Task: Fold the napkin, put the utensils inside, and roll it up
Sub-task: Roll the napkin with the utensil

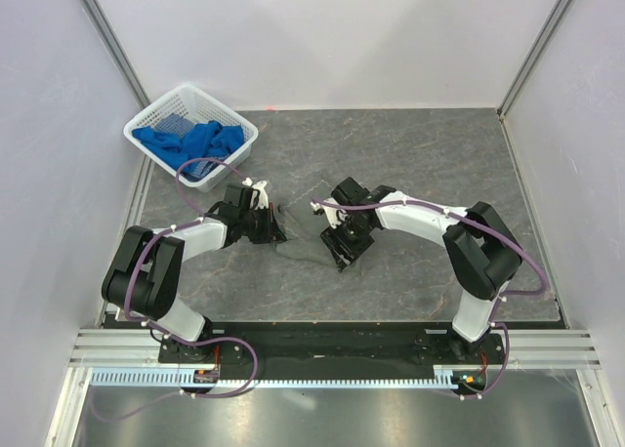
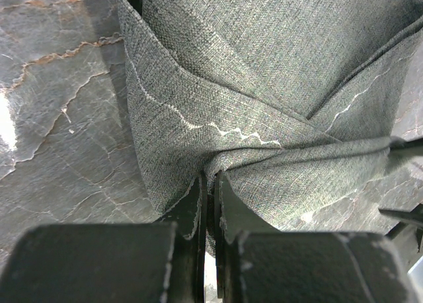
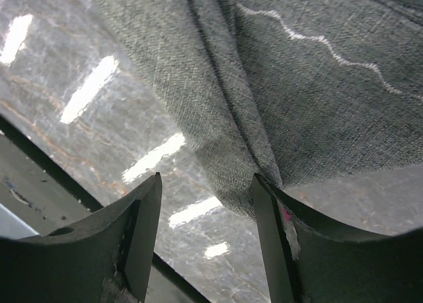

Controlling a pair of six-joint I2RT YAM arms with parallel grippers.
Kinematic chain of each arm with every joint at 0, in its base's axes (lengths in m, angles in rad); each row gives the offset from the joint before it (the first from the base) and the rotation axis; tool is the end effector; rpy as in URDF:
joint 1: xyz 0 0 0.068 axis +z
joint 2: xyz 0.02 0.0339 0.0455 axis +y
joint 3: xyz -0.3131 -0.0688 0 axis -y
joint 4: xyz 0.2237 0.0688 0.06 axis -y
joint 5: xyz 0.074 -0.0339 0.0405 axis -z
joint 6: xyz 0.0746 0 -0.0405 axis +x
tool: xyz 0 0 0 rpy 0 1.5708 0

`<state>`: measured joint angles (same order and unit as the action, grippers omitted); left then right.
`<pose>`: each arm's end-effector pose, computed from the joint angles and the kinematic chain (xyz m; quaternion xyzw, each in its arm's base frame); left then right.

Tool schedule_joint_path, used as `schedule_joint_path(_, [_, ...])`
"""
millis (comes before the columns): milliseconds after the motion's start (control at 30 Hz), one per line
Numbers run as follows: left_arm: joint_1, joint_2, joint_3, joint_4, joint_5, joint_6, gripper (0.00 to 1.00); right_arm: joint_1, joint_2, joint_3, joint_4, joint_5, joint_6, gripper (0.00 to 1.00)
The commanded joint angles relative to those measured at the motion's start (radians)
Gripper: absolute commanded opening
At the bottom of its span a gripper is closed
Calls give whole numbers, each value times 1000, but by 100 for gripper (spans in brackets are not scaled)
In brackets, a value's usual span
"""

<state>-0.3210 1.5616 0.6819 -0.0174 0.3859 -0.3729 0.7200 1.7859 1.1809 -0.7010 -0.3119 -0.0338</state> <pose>0.2713 -0.1198 0.1806 0.0393 0.9276 -0.2805 0.2435 0.2427 0.2433 0.2016 -0.3795 0.9029 0.1889 0.0710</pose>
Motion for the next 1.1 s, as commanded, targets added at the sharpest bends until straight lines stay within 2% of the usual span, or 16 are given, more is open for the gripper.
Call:
schedule_joint_path(0, [3, 12, 7, -52, -47, 31, 2, -14, 18, -9, 21, 31, -18, 65])
schedule_joint_path(133, [5, 8, 7, -56, -50, 25, 2, 4, -25, 16, 28, 20, -35, 64])
schedule_joint_path(233, [5, 5, 8, -67, -51, 17, 2, 77, -95, 42, 52, 144, -44, 66])
schedule_joint_path(333, [5, 5, 8, -70, -50, 8, 2, 154, -167, 7, 158, 281, -60, 67])
schedule_joint_path(467, [3, 14, 10, -70, -47, 6, 2, 229, -224, -101, 419, 401, -98, 69])
schedule_joint_path(633, [5, 15, 11, -70, -45, 6, 2, 269, -142, -128, 538, 399, -207, 68])
schedule_joint_path(733, [3, 15, 13, -70, -47, 6, 2, 280, -102, -127, 589, 349, -239, 68])
schedule_joint_path(933, [3, 20, 21, -73, -41, 9, 2, 280, -45, -110, 604, 280, -281, 68])
schedule_joint_path(1067, [5, 15, 19, -75, -41, 12, 2, 280, 4, -101, 597, 304, -299, 68])
